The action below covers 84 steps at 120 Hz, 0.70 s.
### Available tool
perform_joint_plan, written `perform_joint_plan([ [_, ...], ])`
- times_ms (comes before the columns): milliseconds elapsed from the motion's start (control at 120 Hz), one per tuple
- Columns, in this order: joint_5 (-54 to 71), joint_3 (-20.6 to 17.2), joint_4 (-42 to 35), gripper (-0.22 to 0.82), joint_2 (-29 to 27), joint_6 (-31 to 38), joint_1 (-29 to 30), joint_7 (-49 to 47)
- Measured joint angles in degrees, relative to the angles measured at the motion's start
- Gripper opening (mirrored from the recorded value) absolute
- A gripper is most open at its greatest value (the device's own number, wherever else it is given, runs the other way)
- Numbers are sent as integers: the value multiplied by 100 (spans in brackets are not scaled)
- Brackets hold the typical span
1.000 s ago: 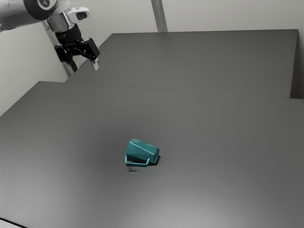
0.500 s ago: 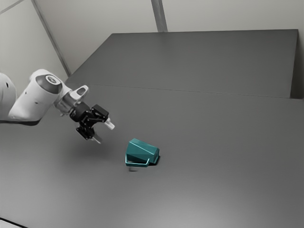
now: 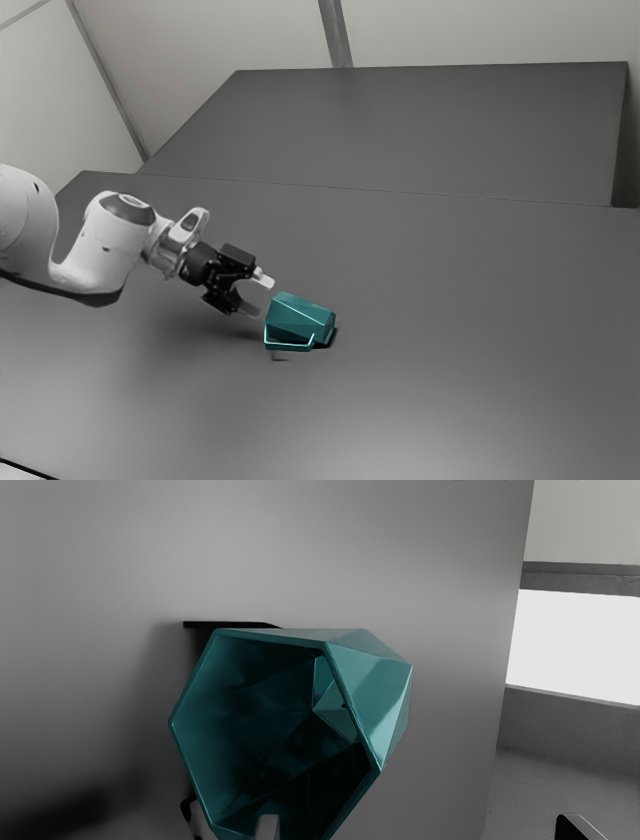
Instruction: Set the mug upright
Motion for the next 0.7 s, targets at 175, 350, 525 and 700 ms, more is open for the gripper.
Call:
perform_joint_plan([
  [175, -496, -148, -148, 60, 49, 61, -2, 346],
  [350, -833, -348, -173, 60, 162, 136, -30, 597],
  [525, -1049, -451, -174, 53, 224, 220, -50, 783],
  [700, -1098, -460, -174, 17, 222, 245, -48, 896],
])
